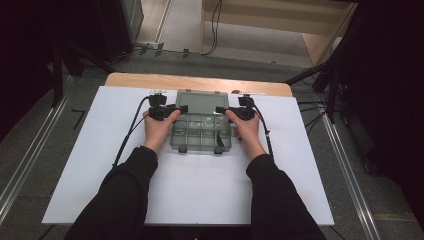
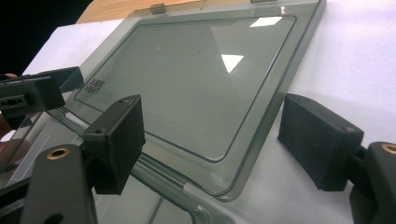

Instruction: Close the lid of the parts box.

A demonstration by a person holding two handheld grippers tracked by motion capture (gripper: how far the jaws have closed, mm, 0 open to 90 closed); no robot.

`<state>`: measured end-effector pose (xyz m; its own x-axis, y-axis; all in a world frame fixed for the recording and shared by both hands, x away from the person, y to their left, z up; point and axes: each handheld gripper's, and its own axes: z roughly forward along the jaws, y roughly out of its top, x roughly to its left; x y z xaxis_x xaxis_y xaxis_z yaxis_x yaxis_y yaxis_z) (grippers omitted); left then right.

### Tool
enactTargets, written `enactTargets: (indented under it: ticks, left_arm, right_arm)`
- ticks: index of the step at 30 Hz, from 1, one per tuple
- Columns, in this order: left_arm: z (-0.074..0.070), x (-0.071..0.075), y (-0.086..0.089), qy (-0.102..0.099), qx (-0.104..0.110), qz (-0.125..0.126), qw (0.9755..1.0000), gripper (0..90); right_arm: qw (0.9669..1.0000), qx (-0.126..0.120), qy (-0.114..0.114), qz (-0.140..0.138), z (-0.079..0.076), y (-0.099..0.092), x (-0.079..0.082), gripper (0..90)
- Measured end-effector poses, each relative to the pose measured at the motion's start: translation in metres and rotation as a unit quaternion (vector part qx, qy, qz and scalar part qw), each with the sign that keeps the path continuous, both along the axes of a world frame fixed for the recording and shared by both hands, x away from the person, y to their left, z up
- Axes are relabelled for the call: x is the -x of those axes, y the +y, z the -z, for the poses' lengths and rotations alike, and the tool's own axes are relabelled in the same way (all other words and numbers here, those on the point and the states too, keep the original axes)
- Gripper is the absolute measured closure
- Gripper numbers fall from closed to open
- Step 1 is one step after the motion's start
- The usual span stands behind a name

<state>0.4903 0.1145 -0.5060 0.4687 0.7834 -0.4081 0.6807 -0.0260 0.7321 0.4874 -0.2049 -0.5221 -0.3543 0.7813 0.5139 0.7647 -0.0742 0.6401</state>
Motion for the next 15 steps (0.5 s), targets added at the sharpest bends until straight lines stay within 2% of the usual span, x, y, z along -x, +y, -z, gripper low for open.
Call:
enactTargets:
  ticks: [10,15]
  left_arm:
    - [0.0014,-0.0029,0.0012,0.010,0.004,-0.002,0.9999,32.4]
    - [0.0017,-0.0044,0.0018,0.018,0.002,-0.012,0.9998,37.8]
  right_arm:
    - [1.0000,0.001,0.004,0.006,0.0001,-0.0019,-0.0007,26.8]
    - [0.9999,0.002,0.005,0.012,0.0005,-0.0037,-0.0005,33.1]
